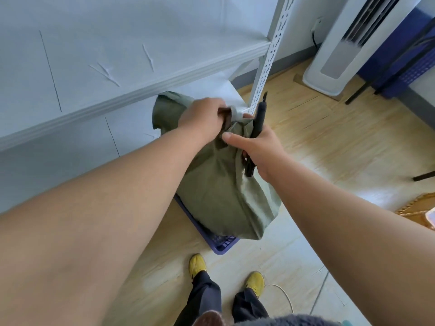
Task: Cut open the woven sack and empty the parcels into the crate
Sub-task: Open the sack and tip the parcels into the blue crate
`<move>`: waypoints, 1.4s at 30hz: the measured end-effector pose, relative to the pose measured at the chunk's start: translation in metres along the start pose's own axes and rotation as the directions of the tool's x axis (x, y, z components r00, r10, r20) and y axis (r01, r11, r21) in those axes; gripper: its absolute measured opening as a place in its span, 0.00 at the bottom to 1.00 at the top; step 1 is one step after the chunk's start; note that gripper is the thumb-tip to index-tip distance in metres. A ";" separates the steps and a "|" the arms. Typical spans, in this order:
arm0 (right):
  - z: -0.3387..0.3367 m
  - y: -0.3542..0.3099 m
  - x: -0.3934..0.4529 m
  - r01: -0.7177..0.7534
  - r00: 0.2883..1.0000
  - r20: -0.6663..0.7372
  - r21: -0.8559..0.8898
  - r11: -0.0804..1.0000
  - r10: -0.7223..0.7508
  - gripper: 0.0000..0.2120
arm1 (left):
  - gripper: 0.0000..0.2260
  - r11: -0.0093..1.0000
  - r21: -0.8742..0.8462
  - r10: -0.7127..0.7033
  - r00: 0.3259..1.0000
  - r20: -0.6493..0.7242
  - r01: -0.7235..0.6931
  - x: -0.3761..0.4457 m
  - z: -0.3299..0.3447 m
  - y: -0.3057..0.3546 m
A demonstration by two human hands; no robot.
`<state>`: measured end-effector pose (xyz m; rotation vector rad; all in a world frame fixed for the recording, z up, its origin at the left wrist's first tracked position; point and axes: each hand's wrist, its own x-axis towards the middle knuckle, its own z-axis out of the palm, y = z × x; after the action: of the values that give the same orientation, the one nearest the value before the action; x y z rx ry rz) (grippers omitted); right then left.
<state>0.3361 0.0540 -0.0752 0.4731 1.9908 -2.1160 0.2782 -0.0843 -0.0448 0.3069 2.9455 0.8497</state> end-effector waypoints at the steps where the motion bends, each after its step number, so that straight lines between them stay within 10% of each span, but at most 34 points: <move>1: 0.003 -0.001 -0.001 -0.014 1.000 -0.010 -0.052 0.999 0.013 0.43 | 0.11 0.995 0.096 -0.046 0.991 0.126 0.034 -0.004 0.001 -0.004; 9: 0.007 -0.005 -0.003 -0.102 0.990 -0.104 -0.100 0.990 0.092 0.11 | 0.18 0.979 -0.199 0.058 0.898 0.437 0.034 0.003 -0.031 -0.014; 13: 0.002 -0.001 -0.006 -0.125 0.989 -0.095 -0.102 0.987 0.115 0.07 | 0.31 0.879 0.447 -0.090 0.865 0.494 -0.164 0.004 -0.031 -0.052; 17: -0.001 -0.005 -0.008 -0.090 0.986 -0.148 -0.110 0.990 0.074 0.06 | 0.14 0.803 0.588 -0.250 0.842 0.478 -0.095 -0.007 -0.007 -0.073; 21: 0.004 -0.019 -0.005 0.024 0.963 -0.265 -0.066 0.998 -0.040 0.08 | 0.08 0.961 0.021 -0.272 0.930 0.248 0.275 0.003 -0.009 -0.067; 24: 0.008 -0.030 -0.002 0.080 0.953 -0.286 -0.091 0.993 -0.103 0.09 | 0.07 0.789 -0.484 -0.311 0.925 0.218 0.379 0.006 -0.015 -0.055; 31: 0.015 -0.041 0.003 0.072 0.957 -0.265 -0.166 0.984 -0.115 0.10 | 0.09 0.824 -0.492 -0.225 0.959 0.173 0.282 -0.001 -0.012 -0.062; 36: 0.032 -0.043 0.008 -0.029 0.999 -0.032 -0.097 0.995 0.026 0.17 | 0.39 0.886 -0.437 0.052 0.906 0.420 0.151 -0.036 0.024 -0.050; 39: 0.035 -0.036 0.004 -0.049 0.998 0.024 -0.067 0.997 0.050 0.17 | 0.23 0.922 -0.318 -0.177 0.970 0.165 0.222 -0.041 0.049 -0.046; 42: 0.032 -0.032 0.005 0.010 1.000 -0.001 -0.130 0.992 -0.010 0.16 | 0.10 0.821 -0.349 -0.513 0.852 -0.106 0.452 -0.026 0.040 -0.065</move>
<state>0.3171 0.0251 -0.0462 0.4429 2.1189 -1.9764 0.2965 -0.1225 -0.1126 -0.5585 2.7650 1.2845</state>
